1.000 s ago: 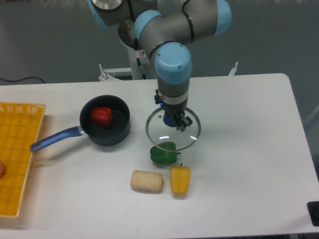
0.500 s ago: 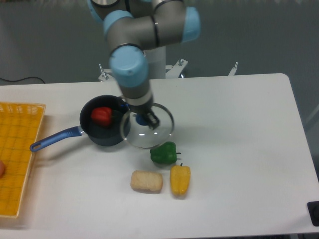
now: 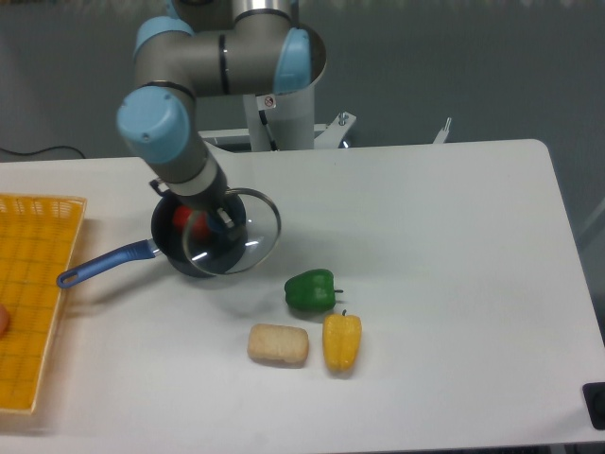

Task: Close the pot lid
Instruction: 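Carry the glass lid over to the dark blue saucepan, then lower the glass lid onto the saucepan rim and settle it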

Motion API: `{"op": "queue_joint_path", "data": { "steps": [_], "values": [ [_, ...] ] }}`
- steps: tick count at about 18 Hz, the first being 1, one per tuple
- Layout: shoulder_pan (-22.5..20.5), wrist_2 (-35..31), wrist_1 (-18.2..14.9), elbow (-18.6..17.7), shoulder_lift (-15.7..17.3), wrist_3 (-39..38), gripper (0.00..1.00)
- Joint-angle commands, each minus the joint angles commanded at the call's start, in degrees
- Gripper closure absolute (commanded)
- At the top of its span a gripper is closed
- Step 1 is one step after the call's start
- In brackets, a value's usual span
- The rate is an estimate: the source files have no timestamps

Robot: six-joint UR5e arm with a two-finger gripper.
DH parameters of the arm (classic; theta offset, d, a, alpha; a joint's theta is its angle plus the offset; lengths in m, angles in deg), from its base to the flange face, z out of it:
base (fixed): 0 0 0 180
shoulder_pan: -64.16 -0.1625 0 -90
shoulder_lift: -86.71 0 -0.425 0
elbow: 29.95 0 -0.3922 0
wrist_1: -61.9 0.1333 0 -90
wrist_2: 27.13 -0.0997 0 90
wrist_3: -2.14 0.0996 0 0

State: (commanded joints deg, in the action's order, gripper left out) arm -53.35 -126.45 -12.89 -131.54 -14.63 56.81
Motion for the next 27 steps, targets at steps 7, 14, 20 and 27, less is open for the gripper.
{"op": "queue_joint_path", "data": {
  "steps": [7, 14, 20, 27],
  "values": [
    [2.46, -0.79, 0.09, -2.38, 0.00, 0.00, 0.57],
    [3.25, -0.53, 0.09, -2.47, 0.09, 0.00, 0.57],
    [3.60, -0.62, 0.09, -2.91, 0.00, 0.00, 0.57],
    [3.87, -0.35, 0.18, -2.82, 0.00, 0.00, 0.56]
  ]
}}
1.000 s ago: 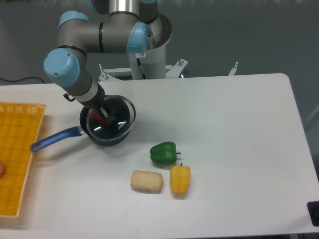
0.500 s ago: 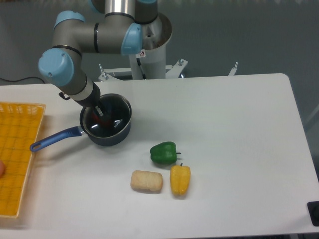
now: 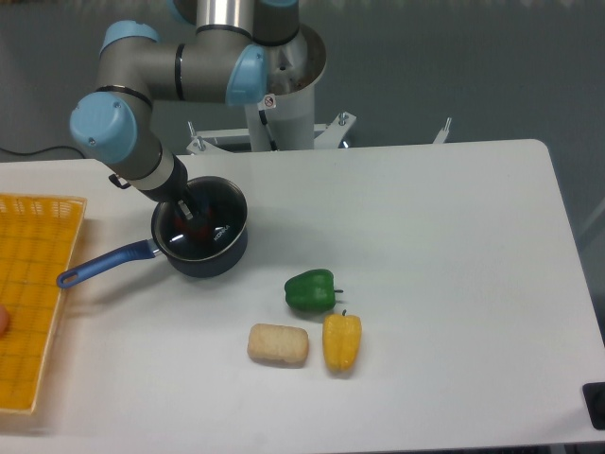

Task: Close the pot lid
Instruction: 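Lower the glass lid onto the saucepan rim and settle it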

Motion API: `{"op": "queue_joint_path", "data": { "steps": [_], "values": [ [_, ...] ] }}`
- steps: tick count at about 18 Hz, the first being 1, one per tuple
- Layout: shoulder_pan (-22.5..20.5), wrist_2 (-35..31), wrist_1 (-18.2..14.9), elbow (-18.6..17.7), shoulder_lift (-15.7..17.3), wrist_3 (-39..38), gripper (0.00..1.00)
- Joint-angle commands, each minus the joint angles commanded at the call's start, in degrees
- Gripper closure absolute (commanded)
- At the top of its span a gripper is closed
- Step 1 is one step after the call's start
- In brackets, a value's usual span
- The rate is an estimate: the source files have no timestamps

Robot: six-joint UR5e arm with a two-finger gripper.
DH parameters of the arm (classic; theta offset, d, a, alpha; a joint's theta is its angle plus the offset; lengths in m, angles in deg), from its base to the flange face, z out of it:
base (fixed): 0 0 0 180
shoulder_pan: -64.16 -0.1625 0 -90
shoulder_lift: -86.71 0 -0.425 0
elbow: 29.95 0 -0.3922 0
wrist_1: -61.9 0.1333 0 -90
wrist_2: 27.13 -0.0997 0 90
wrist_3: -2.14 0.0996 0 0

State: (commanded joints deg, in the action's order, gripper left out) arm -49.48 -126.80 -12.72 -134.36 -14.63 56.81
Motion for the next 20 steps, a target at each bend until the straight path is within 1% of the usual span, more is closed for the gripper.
{"op": "queue_joint_path", "data": {
  "steps": [13, 16, 18, 20],
  "values": [
    [0.88, 0.00, 0.00, -0.09, -0.44, 0.09, 0.55],
    [0.88, -0.18, 0.00, -0.17, -0.79, 0.09, 0.50],
    [0.97, -0.35, 0.00, -0.44, -0.79, 0.35, 0.34],
    [0.88, -0.35, 0.35, -0.44, -0.79, 0.35, 0.30]
  ]
}}
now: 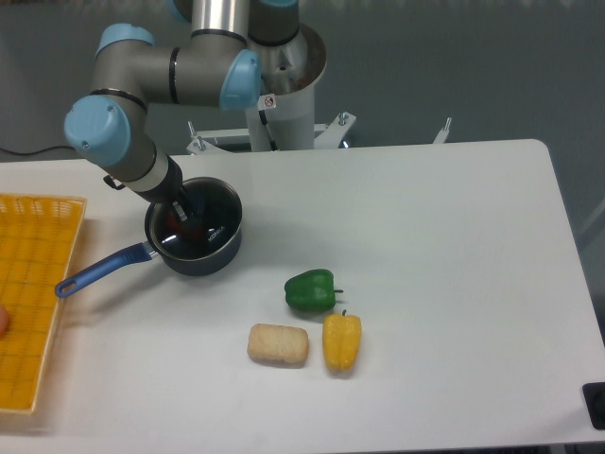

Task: Close the pot lid
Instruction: 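Lower the glass lid onto the saucepan rim and settle it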

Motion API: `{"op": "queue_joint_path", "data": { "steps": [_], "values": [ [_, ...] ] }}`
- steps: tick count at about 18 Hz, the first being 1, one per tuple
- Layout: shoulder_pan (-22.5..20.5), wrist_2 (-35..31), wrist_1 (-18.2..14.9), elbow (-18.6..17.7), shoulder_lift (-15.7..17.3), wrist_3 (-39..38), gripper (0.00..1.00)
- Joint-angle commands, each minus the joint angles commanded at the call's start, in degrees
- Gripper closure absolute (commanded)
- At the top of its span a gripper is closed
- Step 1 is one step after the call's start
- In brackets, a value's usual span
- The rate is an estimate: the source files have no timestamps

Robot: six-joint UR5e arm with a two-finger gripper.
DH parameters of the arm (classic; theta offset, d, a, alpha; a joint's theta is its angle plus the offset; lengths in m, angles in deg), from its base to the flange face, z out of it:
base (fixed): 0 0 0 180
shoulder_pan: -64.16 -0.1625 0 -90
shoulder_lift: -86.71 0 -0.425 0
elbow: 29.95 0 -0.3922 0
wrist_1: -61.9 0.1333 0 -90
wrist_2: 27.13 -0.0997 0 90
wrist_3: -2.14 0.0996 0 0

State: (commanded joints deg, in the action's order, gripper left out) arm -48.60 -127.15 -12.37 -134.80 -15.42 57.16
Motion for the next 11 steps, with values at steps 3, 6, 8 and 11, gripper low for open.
{"op": "queue_joint_path", "data": {
  "steps": [3, 6, 8, 11],
  "values": [
    [0.09, 0.00, 0.09, 0.00, 0.00, 0.09, 0.16],
    [0.00, 0.17, 0.00, 0.44, 0.00, 0.35, 0.00],
    [-0.35, 0.44, 0.00, 1.05, 0.09, 0.44, 0.00],
    [-0.70, 0.53, -0.17, 1.93, 0.17, 0.35, 0.00]
  ]
}}
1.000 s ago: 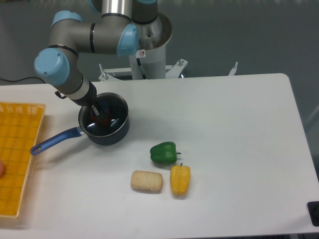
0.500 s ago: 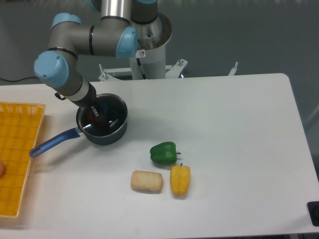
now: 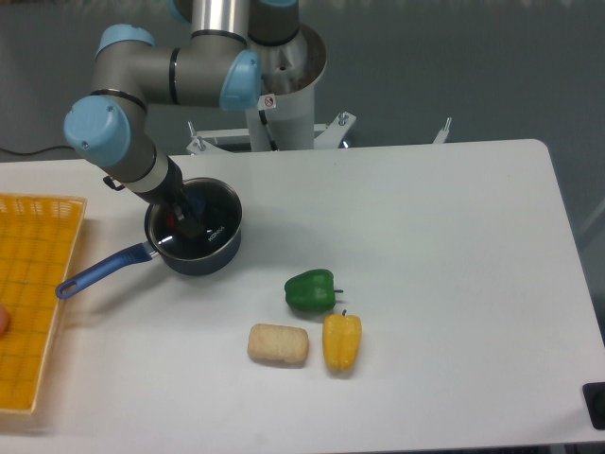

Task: Close the pot lid
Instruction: 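Lower the glass lid onto the saucepan rim and settle it, then open the gripper and lift away from the lid knob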

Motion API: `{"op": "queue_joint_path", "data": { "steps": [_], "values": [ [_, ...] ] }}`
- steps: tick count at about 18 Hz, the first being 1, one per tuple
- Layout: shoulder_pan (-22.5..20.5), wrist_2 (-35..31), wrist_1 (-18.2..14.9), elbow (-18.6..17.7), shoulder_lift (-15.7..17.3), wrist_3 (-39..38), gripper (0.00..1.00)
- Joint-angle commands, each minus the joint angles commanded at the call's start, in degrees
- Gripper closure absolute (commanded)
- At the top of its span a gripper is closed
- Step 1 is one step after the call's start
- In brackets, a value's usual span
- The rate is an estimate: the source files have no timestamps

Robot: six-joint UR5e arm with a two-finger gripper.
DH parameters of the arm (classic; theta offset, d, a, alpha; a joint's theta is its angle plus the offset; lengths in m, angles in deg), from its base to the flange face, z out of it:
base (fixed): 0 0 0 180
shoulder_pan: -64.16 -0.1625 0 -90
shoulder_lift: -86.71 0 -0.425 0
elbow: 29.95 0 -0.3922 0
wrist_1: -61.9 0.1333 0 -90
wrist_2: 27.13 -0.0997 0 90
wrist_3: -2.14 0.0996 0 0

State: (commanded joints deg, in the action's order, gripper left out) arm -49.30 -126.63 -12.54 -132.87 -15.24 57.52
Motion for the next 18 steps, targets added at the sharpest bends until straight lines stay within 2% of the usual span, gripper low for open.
{"op": "queue_joint_path", "data": {
  "steps": [3, 8, 11, 18],
  "values": [
    [-2.02, 0.61, -0.18, 1.49, 0.61, -0.09, 0.00],
    [-8.25, 4.48, -0.09, 6.32, 1.50, 0.00, 0.00],
    [-11.15, 4.57, 0.09, 7.91, 1.50, 1.13, 0.00],
    [-20.47, 4.57, 0.09, 9.14, 1.32, 14.48, 0.00]
  ]
}}
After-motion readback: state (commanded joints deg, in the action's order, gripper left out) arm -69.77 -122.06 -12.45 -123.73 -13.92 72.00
